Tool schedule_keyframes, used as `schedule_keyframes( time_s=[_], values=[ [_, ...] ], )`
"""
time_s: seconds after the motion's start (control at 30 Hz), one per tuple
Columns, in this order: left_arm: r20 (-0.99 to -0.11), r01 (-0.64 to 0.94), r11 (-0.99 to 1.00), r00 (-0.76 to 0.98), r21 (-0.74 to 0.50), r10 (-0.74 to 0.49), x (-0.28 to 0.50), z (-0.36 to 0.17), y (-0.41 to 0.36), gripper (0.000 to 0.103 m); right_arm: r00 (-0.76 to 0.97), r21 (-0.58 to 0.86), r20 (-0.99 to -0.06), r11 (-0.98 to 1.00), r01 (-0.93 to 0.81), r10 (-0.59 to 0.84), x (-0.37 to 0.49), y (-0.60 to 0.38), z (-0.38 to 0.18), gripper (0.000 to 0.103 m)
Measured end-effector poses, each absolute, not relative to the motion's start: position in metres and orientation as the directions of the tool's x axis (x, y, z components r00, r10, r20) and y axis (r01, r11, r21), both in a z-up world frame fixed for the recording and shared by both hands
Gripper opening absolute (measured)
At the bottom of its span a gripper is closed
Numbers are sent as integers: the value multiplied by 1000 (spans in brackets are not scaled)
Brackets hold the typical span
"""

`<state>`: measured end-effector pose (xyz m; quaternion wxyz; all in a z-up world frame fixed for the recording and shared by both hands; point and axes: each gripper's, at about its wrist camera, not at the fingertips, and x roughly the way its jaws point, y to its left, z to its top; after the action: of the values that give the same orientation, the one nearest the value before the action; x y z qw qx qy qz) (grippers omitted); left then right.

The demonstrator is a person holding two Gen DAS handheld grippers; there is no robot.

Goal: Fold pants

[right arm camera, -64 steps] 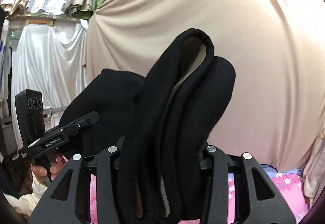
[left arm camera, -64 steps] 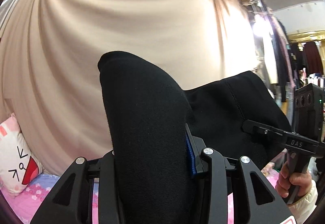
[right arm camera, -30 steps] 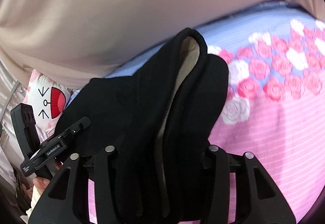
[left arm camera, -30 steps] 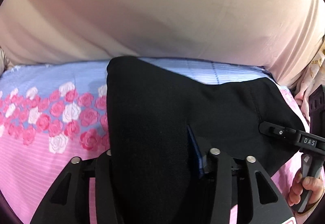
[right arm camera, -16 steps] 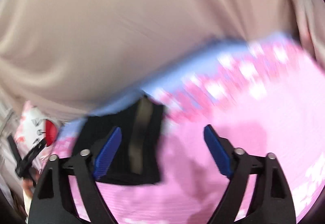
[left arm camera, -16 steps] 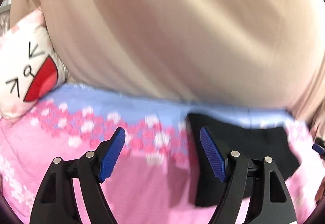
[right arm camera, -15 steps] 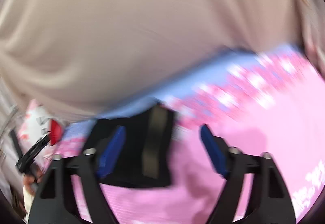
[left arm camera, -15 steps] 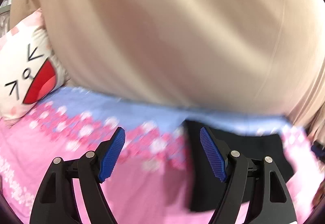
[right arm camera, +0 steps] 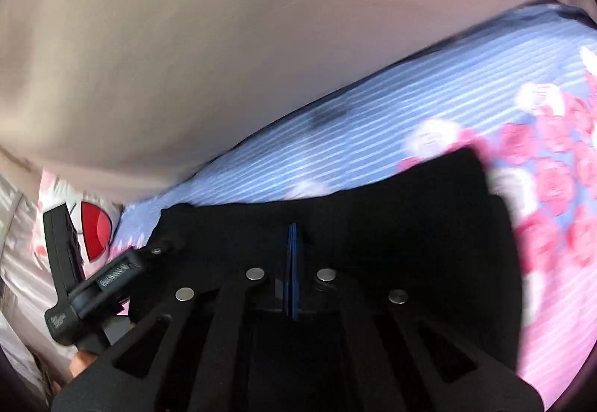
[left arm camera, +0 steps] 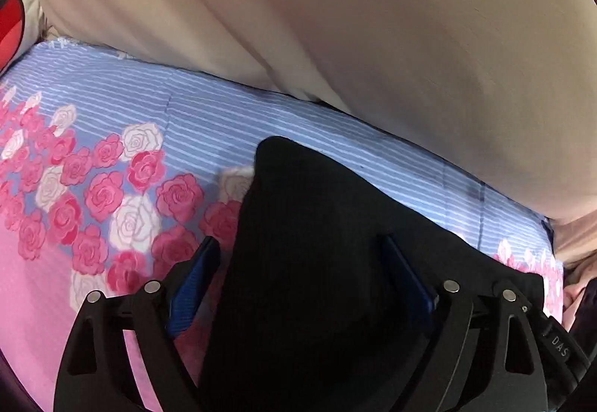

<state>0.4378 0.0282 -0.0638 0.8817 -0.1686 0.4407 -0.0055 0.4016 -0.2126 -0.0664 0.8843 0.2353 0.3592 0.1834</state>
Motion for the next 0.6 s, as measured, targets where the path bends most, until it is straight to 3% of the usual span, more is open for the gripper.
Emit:
schedule_keyframes(
  time_s=[0.17, 0.23, 0.3, 0.4, 0.5, 0.6],
  values=[
    [-773, -138, 939, 612, -315, -169, 439, -63, 33, 92, 708, 625, -496, 773, -111, 503, 398, -237, -68, 0],
    [-762, -117, 943, 623, -312, -175, 425, -52, 38, 88, 750, 644, -476, 763, -59, 460, 386, -252, -64, 0],
    [-741, -73, 974, 661, -215, -114, 398, -31, 34, 87, 782, 600, -465, 797, -67, 416, 355, -261, -46, 6],
    [-711, -41, 997, 703, -59, -13, 360, -18, 20, 88, 762, 522, -470, 836, -167, 445, 324, -246, -30, 6],
    [-727, -23, 1000, 686, 19, 30, 351, -30, 6, 89, 729, 407, -572, 902, -145, 376, 326, -236, -50, 1],
    [-685, -46, 998, 725, 52, 69, 347, -42, 2, 98, 728, 580, -518, 810, -87, 449, 330, -274, -66, 0]
  ],
)
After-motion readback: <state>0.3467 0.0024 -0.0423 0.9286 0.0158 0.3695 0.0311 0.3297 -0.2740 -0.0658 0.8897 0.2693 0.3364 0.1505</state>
